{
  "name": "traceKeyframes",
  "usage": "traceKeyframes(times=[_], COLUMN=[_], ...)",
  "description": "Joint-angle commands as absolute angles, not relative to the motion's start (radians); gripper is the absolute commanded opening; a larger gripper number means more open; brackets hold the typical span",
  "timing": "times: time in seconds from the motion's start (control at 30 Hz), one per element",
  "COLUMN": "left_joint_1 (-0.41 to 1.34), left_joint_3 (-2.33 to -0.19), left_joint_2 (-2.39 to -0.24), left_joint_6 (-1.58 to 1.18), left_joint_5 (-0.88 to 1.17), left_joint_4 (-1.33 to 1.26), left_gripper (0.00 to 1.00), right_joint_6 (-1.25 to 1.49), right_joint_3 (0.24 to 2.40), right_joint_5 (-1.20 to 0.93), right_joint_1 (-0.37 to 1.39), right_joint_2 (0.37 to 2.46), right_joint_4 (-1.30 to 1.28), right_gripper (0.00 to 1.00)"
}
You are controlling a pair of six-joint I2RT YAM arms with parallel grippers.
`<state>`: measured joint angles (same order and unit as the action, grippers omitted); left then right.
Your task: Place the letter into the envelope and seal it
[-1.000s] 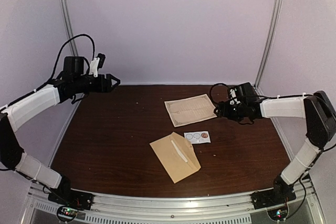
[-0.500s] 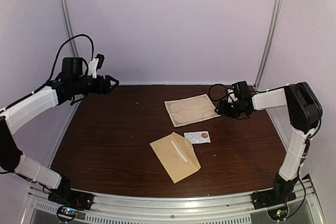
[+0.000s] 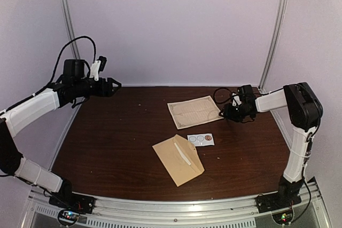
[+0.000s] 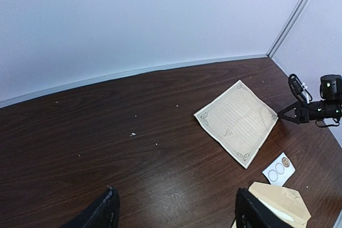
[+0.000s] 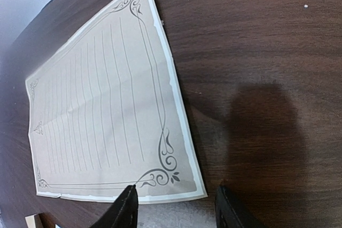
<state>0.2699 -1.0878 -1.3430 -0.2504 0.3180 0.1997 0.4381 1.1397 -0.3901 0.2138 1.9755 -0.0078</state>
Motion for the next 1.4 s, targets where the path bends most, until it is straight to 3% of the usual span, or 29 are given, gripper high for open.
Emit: traceKeyframes(times=[0.0, 0.33, 0.97, 1.37], left_joint_1=[0.267, 0.267, 0.267, 0.268], left_joint_3=[-1.082, -1.081, -1.078, -1.058], left_joint_2=[-1.335, -1.335, -1.339, -1.357], left_joint_6=[-0.238, -0.238, -0.24, -0.262], left_joint_5=[0.332, 0.335, 0.34, 0.386], left_joint_4=[0.166, 0.166, 0.163, 0.138], left_gripper=[0.75, 0.75, 0.75, 0.75], right_joint_6=[0.453, 0.523, 0.642, 0.575], right_joint_3=[1.178, 1.172, 1.163, 1.166], right_joint_5=[-0.427, -0.516, -0.618, -0.64], right_joint_1=[0.201, 0.201, 0.209, 0.318], right_joint_2=[2.007, 2.031, 2.068, 2.004], right_joint_4=[0.025, 0.056, 0.179, 0.091], right_gripper=[0.5, 0.41, 0.0, 0.0])
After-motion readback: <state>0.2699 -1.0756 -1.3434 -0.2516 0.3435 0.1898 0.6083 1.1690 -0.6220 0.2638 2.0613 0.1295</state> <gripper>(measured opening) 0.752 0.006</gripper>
